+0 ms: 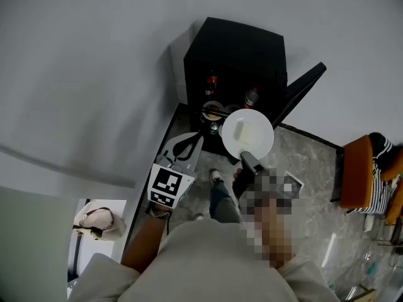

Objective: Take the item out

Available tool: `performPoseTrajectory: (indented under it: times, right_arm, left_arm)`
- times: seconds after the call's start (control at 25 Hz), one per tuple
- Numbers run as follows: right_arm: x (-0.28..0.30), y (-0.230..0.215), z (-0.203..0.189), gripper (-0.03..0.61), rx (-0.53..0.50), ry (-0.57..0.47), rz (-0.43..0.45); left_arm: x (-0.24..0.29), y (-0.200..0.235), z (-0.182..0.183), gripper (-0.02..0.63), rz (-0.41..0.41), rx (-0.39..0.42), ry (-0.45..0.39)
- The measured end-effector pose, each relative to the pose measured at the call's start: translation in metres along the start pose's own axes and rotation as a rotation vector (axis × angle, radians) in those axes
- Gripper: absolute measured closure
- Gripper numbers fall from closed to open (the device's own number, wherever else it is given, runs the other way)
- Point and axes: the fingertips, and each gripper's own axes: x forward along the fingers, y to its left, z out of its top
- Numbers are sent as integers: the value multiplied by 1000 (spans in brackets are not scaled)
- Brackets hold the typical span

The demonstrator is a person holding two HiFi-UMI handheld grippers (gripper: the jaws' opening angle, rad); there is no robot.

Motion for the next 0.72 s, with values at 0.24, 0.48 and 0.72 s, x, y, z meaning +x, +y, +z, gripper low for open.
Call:
performPoseTrajectory:
  times: [0.24,0.48,0.72]
  right_arm:
    - [-4,-4,1,561,5,-16,-24]
    - [-5,-7,0,561,19,-8,-21]
    - [-4,-8,0,561,19,-1,-25]
  left_arm:
    - [4,-1,-3,609,-13,-9,3]
    - [6,-3,-2,609,-13,-7,0]
    - [8,-4,-2,609,-12,-6,5]
